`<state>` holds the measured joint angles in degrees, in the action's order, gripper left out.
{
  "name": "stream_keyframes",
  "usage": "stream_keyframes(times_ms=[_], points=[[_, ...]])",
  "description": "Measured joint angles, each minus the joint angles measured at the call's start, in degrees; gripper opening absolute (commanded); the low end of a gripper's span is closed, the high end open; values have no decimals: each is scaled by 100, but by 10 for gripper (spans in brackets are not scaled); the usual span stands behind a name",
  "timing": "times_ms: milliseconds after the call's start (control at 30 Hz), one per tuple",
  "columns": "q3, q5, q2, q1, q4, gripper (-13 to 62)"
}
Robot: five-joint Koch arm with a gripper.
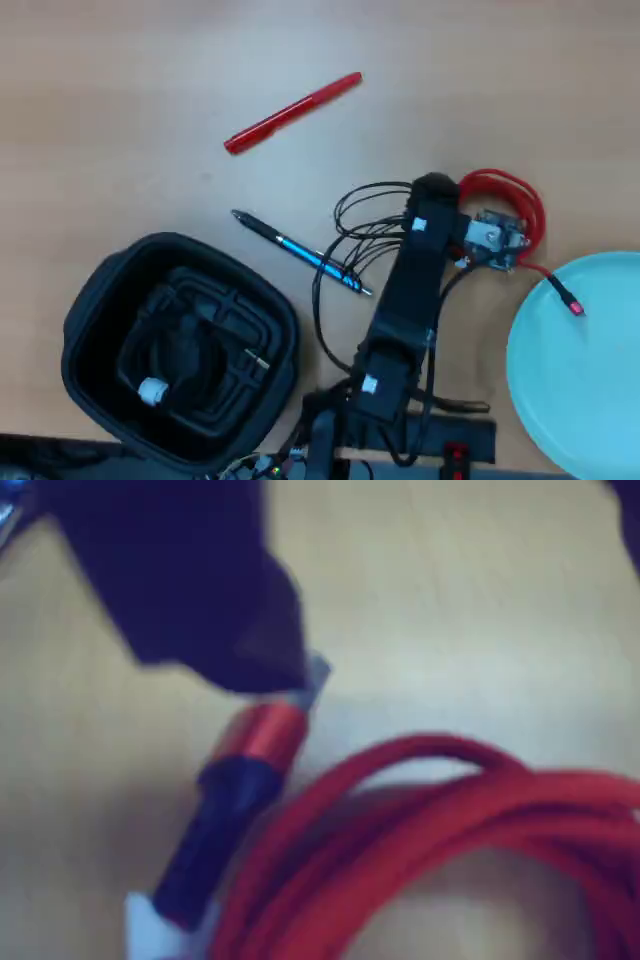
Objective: Put a black charging cable in a black bowl and put a red charging cable in a green bowl
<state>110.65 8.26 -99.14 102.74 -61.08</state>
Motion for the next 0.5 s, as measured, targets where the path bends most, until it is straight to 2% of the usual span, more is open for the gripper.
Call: stream_keyframes(times_ms=[233,500], points=[[0,-237,-352,589,-70,391],[246,-246,-712,659,-316,389]])
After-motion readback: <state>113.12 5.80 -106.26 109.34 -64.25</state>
